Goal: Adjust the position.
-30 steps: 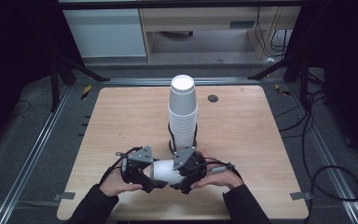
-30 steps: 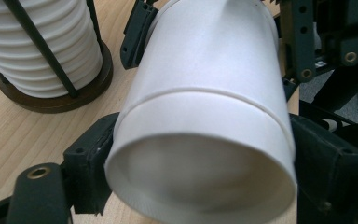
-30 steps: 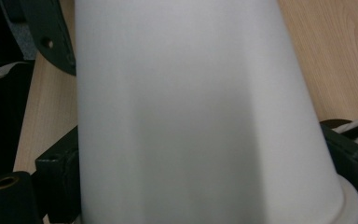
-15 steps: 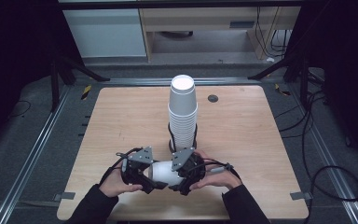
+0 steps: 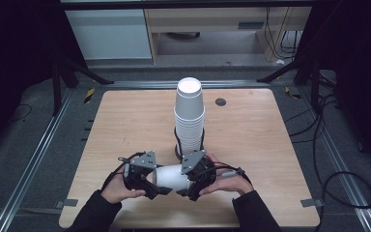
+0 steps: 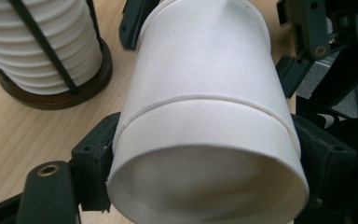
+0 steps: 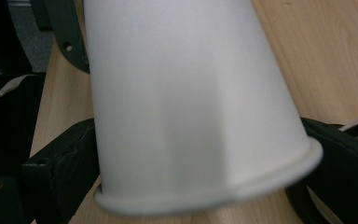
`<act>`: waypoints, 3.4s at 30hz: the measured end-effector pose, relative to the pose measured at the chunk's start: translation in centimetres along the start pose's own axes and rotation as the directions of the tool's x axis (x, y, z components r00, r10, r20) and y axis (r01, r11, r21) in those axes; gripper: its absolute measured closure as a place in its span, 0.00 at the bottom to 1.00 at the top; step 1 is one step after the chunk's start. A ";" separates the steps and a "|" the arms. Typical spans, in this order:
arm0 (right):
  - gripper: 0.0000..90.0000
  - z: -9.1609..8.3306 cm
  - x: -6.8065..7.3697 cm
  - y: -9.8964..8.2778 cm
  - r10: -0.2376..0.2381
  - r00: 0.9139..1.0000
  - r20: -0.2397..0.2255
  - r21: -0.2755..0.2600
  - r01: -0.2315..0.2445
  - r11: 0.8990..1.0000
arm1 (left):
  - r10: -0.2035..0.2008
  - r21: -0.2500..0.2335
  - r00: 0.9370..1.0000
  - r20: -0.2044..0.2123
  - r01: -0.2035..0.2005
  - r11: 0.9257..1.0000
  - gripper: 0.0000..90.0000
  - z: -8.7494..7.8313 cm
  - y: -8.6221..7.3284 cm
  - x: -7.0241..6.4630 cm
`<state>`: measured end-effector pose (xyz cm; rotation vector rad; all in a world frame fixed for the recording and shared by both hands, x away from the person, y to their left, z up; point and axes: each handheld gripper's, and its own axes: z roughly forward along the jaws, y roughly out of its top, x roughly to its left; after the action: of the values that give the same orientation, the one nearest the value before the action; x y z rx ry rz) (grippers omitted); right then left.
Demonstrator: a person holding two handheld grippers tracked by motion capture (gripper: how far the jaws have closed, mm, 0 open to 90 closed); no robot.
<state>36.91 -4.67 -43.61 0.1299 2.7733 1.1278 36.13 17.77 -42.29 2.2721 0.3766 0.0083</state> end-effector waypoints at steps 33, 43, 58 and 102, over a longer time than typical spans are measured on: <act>0.06 -3.3 -1.5 -1.0 0.152 0.986 -0.072 -0.255 -0.166 0.953 | -0.028 -0.313 0.999 0.016 0.031 0.949 0.23 -3.5 -0.3 0.5; 0.06 -2.5 -1.1 -0.8 0.134 0.982 -0.133 -0.248 -0.164 0.955 | 0.014 -0.266 0.997 0.071 0.005 0.964 0.23 -1.9 0.1 -0.4; 0.09 -1.7 -0.7 -0.7 0.103 0.979 -0.175 -0.210 -0.139 0.968 | 0.032 -0.211 0.995 0.094 -0.011 0.978 0.23 -1.0 0.1 -0.6; 0.09 -0.1 -1.0 -0.9 0.072 0.995 -0.074 0.036 -0.070 0.997 | 0.108 0.118 0.993 -0.045 -0.102 0.988 0.15 1.5 -0.4 -0.5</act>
<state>37.84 -5.53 -44.08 0.1949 2.8763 1.1252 35.76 16.81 -43.47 2.4079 0.2900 0.1017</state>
